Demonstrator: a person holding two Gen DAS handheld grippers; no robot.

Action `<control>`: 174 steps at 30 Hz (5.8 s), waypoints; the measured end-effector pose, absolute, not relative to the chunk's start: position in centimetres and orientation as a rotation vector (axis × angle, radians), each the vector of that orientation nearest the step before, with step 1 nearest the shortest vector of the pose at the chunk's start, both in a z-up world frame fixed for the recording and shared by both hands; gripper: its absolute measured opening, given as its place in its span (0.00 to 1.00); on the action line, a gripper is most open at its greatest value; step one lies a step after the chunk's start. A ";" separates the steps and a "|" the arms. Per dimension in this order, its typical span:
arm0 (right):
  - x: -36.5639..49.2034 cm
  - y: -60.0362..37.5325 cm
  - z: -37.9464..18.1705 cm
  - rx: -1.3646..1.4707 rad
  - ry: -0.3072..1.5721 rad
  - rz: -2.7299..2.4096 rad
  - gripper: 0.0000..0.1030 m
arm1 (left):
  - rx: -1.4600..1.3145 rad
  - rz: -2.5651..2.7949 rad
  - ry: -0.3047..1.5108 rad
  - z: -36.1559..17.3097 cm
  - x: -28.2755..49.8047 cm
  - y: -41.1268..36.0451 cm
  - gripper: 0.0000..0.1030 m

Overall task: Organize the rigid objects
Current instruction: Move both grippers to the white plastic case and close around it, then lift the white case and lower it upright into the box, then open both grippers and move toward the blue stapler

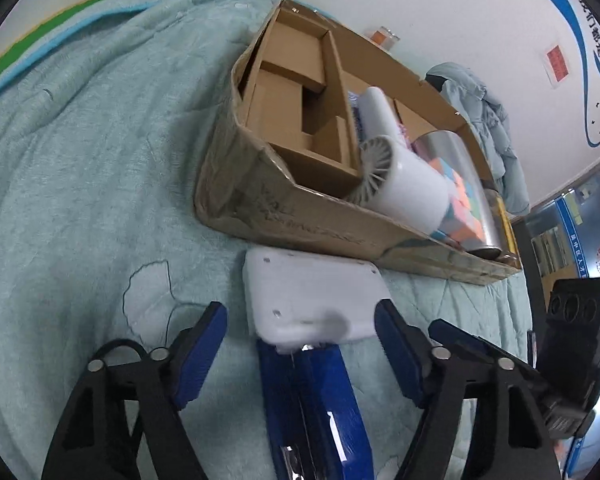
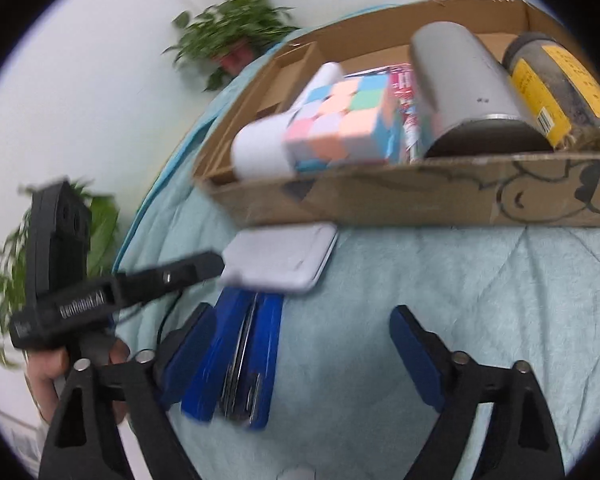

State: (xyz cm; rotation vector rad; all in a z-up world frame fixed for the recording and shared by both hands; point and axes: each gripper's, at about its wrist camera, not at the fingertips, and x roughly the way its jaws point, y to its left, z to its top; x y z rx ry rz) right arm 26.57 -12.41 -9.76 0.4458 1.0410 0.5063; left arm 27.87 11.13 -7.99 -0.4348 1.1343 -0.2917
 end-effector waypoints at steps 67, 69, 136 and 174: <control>16.9 -17.4 -11.4 0.263 1.055 0.455 0.38 | -0.321 -0.472 1.316 -8.9 22.2 -5.0 0.49; 16.9 -17.2 -11.4 0.239 1.049 0.452 0.39 | -0.349 -0.468 1.311 -9.1 22.3 -4.8 0.46; 40.0 -12.6 -4.8 0.216 1.064 0.398 0.44 | -0.216 -0.429 1.178 -0.2 47.6 -1.1 0.12; 19.3 -11.7 -6.3 0.183 0.943 0.600 0.94 | -0.292 -0.238 1.100 -5.0 21.7 8.3 0.98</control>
